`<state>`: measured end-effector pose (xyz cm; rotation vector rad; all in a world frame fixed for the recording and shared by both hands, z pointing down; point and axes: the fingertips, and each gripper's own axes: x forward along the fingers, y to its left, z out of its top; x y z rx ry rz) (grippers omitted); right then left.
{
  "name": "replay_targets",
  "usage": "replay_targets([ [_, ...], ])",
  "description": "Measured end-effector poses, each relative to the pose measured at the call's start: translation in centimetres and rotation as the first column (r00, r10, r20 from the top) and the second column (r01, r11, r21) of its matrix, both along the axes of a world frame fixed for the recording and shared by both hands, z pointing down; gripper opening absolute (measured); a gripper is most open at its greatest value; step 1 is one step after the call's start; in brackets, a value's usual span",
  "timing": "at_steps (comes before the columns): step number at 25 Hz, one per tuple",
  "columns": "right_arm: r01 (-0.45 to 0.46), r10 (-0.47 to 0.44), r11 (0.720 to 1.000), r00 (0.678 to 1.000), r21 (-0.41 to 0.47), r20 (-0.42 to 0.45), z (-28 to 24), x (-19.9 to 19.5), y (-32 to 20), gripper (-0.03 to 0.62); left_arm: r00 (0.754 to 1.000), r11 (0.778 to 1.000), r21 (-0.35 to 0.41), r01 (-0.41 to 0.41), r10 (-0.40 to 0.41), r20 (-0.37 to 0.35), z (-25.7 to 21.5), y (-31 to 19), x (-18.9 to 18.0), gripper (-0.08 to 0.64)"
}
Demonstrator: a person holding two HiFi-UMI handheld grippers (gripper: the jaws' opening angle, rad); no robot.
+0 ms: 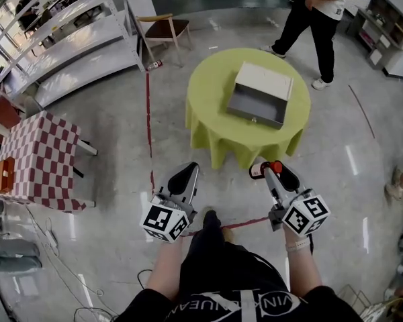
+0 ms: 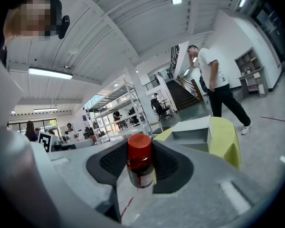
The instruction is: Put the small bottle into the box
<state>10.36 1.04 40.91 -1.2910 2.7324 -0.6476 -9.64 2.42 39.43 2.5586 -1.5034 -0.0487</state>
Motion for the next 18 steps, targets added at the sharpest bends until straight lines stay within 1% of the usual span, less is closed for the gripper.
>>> replay_targets([
  [5,-0.027,0.027,0.999,1.000,-0.036,0.004,1.5,0.8,-1.3,0.147,1.000,0.999,-0.033,0.007,-0.007,-0.002,1.6,-1.2,-0.3,0.014],
  [8,-0.033,0.033,0.998,0.999,-0.044,0.004,1.9,0.8,-2.7,0.147,1.000,0.999,-0.048,-0.011,0.010,0.000,2.1,-2.6,0.0,0.014],
  [13,-0.022,0.021,0.999,1.000,-0.028,-0.018,1.6,0.9,-5.8,0.147,0.999,0.998,-0.052,-0.030,0.030,-0.016,2.5,-6.3,1.0,0.014],
  [15,-0.029,0.028,0.999,0.999,-0.027,-0.023,1.5,1.2,-7.2,0.147,0.999,0.998,-0.048,-0.048,0.047,-0.021,2.4,-7.9,1.7,0.014],
  [18,-0.040,0.039,0.999,0.999,-0.037,-0.026,1.8,1.6,-8.8,0.147,0.997,0.996,-0.061,-0.070,0.068,-0.030,2.8,-10.0,2.6,0.014],
])
